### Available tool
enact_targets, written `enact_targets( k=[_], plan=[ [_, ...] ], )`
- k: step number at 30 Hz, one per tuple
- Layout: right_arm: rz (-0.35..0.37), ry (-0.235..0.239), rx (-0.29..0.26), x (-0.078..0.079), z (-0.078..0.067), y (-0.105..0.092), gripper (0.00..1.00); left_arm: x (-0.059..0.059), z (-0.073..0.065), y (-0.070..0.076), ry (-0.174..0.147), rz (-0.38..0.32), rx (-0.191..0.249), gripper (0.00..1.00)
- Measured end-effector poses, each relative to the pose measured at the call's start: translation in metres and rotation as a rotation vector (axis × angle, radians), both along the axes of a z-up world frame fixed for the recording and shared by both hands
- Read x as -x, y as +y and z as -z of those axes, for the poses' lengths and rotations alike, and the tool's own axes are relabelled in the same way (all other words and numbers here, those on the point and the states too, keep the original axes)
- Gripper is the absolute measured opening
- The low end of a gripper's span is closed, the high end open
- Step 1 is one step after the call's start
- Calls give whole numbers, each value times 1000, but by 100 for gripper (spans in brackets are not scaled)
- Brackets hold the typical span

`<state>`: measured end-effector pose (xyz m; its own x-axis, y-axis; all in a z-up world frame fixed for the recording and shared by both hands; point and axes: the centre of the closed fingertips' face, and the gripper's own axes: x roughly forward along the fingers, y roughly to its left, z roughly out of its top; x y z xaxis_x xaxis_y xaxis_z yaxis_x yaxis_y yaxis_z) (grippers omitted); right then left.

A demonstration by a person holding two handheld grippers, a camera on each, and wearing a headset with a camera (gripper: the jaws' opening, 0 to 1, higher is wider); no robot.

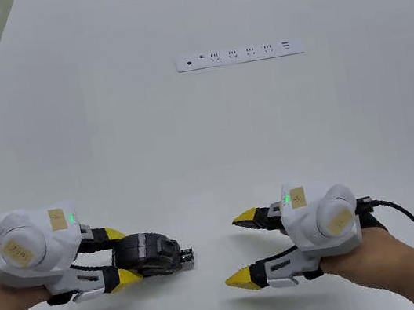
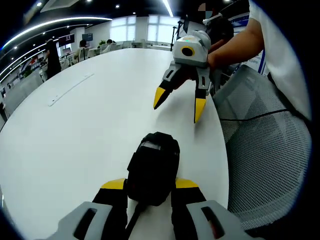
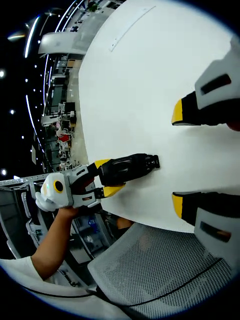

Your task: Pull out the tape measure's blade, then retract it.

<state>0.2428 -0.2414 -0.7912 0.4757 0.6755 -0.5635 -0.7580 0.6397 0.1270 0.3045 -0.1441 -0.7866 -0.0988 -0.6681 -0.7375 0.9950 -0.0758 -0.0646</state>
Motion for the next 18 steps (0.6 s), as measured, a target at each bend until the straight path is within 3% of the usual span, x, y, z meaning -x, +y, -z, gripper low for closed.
enact_targets(
  k=[6, 18],
  plan=[
    [-28, -11, -12, -5, 3, 15, 50, 1, 0, -1, 2, 2, 0, 31],
    [-105, -46, -20, -17, 7, 36, 35, 1, 1, -1, -4, 4, -4, 31]
  ],
)
